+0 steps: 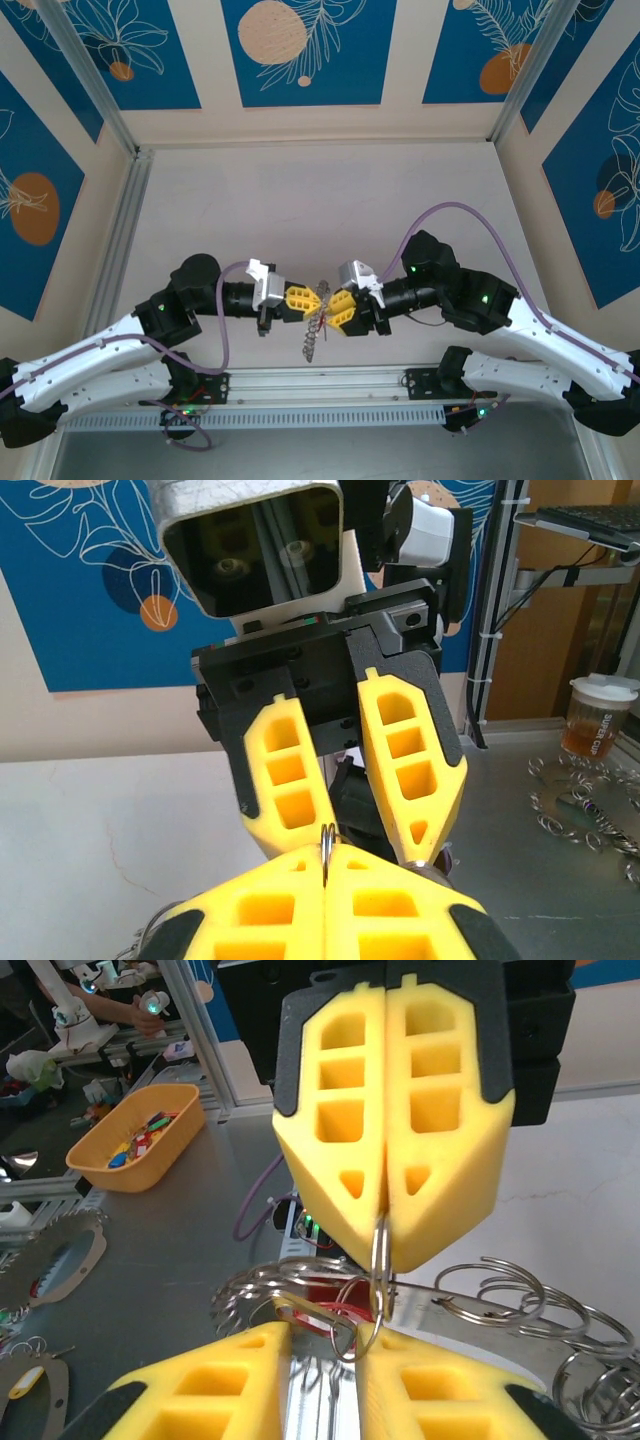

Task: Put the keys on the keyring

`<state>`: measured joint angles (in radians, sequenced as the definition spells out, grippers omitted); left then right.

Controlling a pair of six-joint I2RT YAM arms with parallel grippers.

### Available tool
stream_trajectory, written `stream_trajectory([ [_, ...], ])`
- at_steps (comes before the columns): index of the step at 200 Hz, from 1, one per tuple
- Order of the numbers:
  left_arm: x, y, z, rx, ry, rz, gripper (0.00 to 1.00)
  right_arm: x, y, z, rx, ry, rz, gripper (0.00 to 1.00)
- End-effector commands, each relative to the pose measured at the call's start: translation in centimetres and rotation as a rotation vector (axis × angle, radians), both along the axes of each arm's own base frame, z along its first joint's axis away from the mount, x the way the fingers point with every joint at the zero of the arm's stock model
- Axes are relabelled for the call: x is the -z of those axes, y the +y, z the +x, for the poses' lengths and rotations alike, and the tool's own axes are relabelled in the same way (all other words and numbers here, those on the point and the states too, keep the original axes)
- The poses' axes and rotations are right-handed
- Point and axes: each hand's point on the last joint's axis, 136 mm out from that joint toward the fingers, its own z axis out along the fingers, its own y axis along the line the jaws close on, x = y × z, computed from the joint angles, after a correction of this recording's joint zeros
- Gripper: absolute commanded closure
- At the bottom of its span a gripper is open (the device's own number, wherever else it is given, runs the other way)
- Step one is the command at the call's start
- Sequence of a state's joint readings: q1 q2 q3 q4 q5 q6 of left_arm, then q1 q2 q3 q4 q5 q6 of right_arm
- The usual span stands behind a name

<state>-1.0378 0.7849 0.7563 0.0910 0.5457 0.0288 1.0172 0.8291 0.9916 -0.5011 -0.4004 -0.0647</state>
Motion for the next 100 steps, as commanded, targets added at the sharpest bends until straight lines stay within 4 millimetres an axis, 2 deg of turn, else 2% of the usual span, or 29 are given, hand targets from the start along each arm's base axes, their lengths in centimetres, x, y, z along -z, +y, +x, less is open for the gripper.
stream_trajectory([
  [1, -3.21, 0.38, 0.32, -0.021, -0.067, -0.095, 1.00, 0.35, -0.48, -0.75, -0.020, 0.012, -0.003, 0.81],
  [41, -3.51, 0.48, 0.12, -0.014, -0.071, -0.102, 1.00, 0.45, -0.43, -0.42, -0.002, 0.004, -0.004, 0.94],
  [83, -3.83, 0.54, -0.37, 0.014, -0.070, -0.110, 1.00, 0.98, -0.25, 0.02, 0.008, 0.021, -0.014, 0.97],
  [100, -3.84, 0.60, -0.36, 0.011, -0.071, -0.107, 1.00, 1.15, -0.27, 0.16, 0.015, 0.035, -0.025, 0.95],
])
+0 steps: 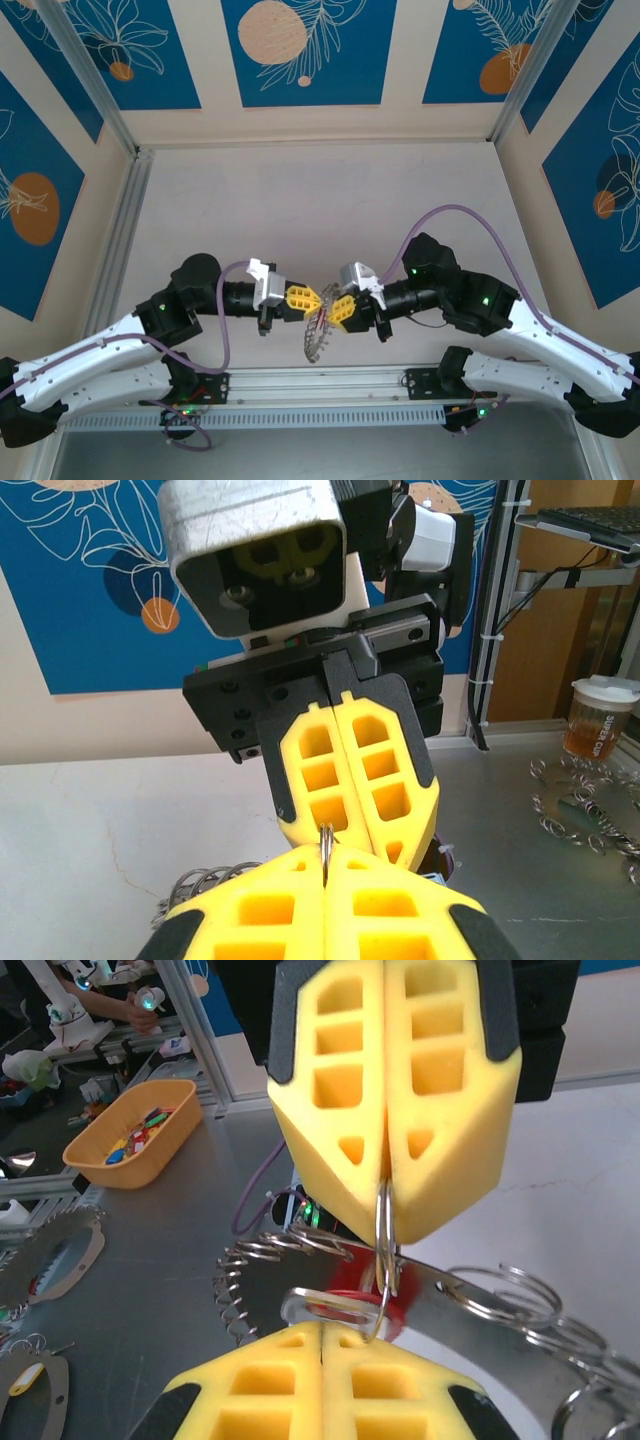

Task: Put the keys on the keyring

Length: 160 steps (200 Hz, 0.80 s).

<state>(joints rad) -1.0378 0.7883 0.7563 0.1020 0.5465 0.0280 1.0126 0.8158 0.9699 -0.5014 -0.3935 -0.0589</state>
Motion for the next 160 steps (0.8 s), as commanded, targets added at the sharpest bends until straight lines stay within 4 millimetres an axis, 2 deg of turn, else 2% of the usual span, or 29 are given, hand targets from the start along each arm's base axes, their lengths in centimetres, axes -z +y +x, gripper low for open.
stream_trajectory([
  [1, -3.7, 0.7, -0.4, 0.009, -0.069, -0.101, 1.00, 0.5, -0.1, 0.1, 0.004, 0.028, -0.015, 0.94],
  [35, -4.0, 1.0, -0.7, 0.014, -0.077, -0.110, 1.00, 0.1, -0.7, -0.5, 0.002, 0.036, 0.017, 0.66],
  [50, -4.0, 0.9, -0.9, 0.029, -0.074, -0.107, 1.00, -0.2, -0.8, -0.8, -0.008, 0.041, 0.049, 0.60],
  [134, -4.1, 0.8, -2.1, 0.116, -0.056, -0.110, 1.00, -2.9, -1.2, -1.7, -0.069, 0.043, 0.170, 0.60],
  [160, -3.9, 0.6, -2.2, 0.130, -0.052, -0.103, 1.00, -3.1, -1.0, -1.5, -0.075, 0.047, 0.180, 0.62],
])
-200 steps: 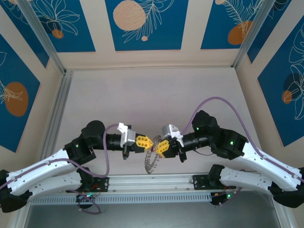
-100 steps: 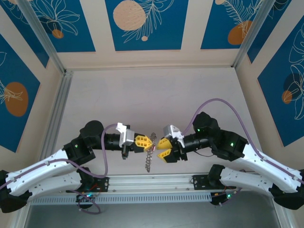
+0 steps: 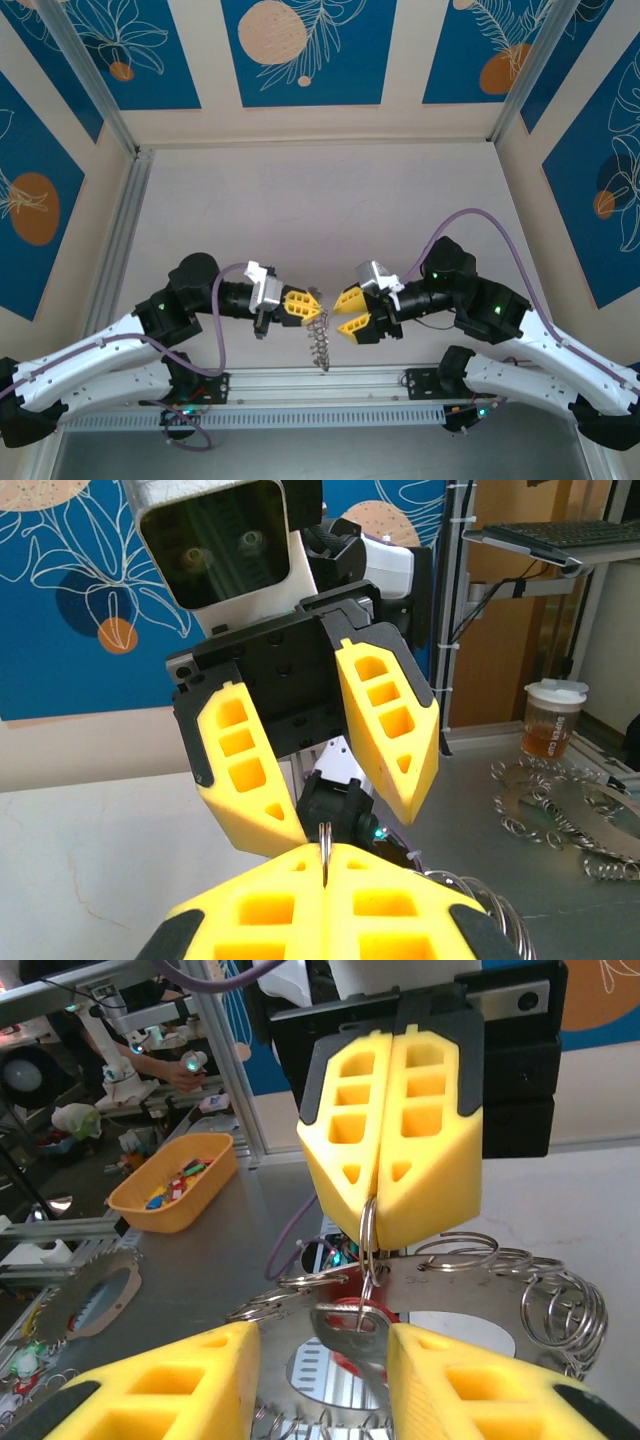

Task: Put the keys on the keyring

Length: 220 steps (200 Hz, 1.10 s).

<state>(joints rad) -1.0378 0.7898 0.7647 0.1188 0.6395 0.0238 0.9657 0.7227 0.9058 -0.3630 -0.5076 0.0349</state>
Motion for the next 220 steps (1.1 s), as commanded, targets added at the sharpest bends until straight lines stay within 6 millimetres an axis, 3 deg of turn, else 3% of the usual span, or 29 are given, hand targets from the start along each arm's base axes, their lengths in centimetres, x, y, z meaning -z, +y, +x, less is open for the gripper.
stream_trajectory([
  [1, -3.2, 0.5, -0.7, 0.039, -0.041, -0.085, 1.00, -0.6, 0.1, -0.4, -0.040, 0.015, 0.032, 0.62],
  [48, -3.1, 0.4, -0.7, 0.045, -0.041, -0.082, 1.00, -0.3, 0.6, -0.3, -0.058, 0.029, 0.028, 0.65],
  [99, -3.2, 0.4, -0.8, 0.049, -0.047, -0.091, 1.00, 0.5, 0.9, 0.2, -0.047, 0.046, 0.001, 0.85],
  [143, -4.1, 0.8, -1.3, 0.068, -0.060, -0.129, 1.00, 0.6, 0.8, 0.1, -0.049, 0.045, 0.008, 0.95],
  [220, -5.3, 0.8, -1.9, 0.107, -0.069, -0.172, 1.00, 1.4, 1.1, 0.2, -0.059, 0.057, -0.002, 0.94],
])
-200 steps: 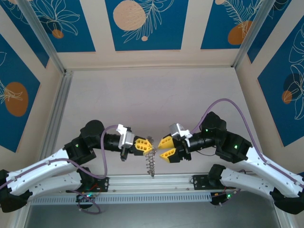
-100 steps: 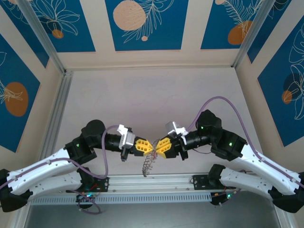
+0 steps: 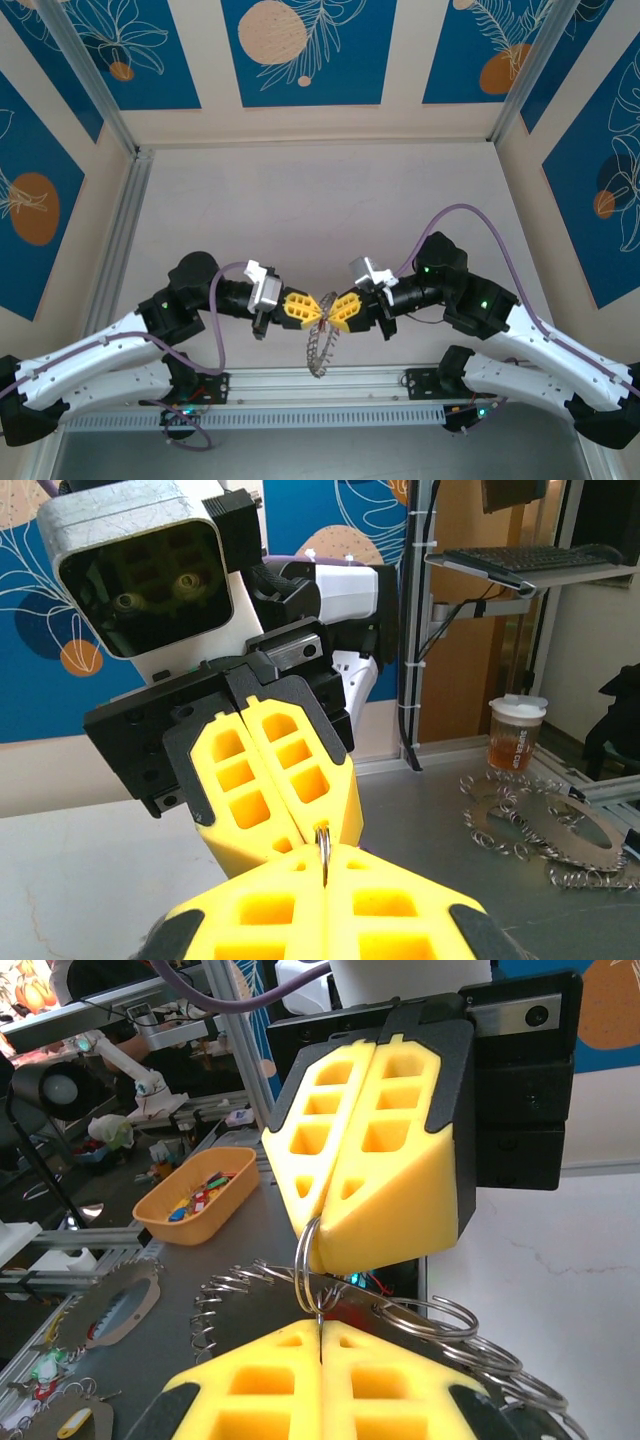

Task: Put the keys on the keyring

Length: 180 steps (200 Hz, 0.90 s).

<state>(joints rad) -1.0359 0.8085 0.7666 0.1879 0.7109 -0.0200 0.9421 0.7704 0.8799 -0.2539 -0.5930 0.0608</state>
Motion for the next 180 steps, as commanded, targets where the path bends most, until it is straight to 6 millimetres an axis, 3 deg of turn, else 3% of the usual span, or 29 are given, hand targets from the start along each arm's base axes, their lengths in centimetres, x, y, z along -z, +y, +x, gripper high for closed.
stream_trajectory([
  [1, -4.3, 1.0, -0.9, 0.035, -0.080, -0.140, 1.00, 1.5, 0.0, 0.0, -0.006, 0.034, -0.039, 0.94],
  [28, -4.7, 0.8, -1.0, 0.049, -0.079, -0.156, 1.00, 1.8, 0.3, 0.5, 0.001, 0.043, -0.041, 0.95],
  [117, -4.8, -0.3, -0.4, 0.074, -0.005, -0.222, 1.00, 0.0, 0.5, 1.0, 0.020, -0.017, 0.045, 0.93],
  [180, -4.5, -0.2, 0.7, -0.005, 0.019, -0.205, 1.00, -1.4, 0.0, 1.9, 0.104, -0.062, 0.105, 0.72],
])
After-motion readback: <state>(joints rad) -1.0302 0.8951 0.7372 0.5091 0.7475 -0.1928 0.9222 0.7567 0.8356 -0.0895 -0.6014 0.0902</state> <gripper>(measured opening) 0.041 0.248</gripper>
